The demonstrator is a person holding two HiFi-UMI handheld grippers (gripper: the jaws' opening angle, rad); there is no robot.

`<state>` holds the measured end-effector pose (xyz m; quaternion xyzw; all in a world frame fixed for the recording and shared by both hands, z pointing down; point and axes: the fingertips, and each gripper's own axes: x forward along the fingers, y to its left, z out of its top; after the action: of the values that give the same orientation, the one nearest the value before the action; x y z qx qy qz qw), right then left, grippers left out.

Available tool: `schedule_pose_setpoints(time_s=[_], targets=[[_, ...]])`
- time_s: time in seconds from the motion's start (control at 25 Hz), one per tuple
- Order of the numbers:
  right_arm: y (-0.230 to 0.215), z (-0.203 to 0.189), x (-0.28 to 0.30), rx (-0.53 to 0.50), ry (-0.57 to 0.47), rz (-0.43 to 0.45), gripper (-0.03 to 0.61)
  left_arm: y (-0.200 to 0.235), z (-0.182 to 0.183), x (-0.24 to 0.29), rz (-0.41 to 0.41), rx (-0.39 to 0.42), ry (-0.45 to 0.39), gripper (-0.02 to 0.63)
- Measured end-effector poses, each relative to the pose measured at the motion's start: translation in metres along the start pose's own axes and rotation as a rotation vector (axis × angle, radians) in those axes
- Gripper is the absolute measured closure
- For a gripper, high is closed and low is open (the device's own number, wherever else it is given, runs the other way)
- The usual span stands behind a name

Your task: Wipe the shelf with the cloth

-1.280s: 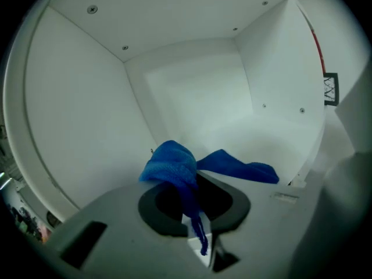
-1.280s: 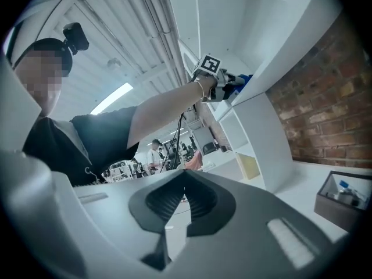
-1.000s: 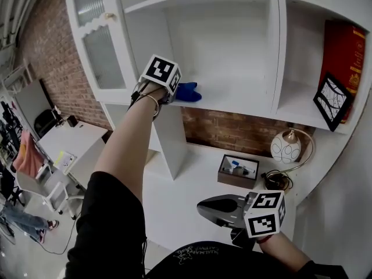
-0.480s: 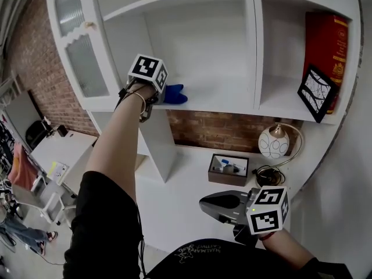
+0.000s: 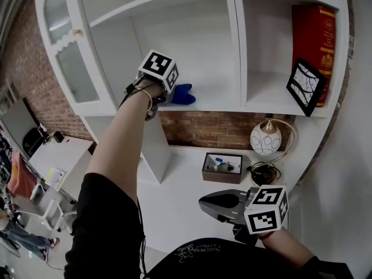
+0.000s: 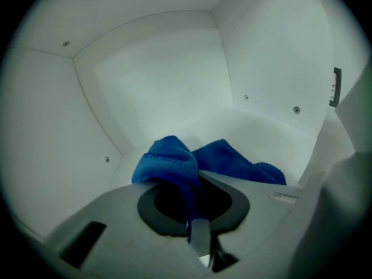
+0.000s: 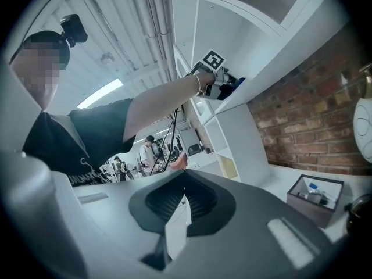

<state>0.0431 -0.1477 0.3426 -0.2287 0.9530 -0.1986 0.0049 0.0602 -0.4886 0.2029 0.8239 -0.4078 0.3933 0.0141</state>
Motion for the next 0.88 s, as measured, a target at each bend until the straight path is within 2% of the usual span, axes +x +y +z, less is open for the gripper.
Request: schedule_pose_setpoints(time_s=[0.48, 0.88], targets=[[-0.002, -0.003, -0.023, 0.007, -0.037, -0.051, 0.569, -0.075, 0.04, 0.01, -0.103, 0.094, -0.034, 0.594], [0.003, -0.007, -0.039, 0.003, -0.047, -0.111, 0.569, -0.126, 0.061, 0.011, -0.189, 0.119, -0.066, 0.594]])
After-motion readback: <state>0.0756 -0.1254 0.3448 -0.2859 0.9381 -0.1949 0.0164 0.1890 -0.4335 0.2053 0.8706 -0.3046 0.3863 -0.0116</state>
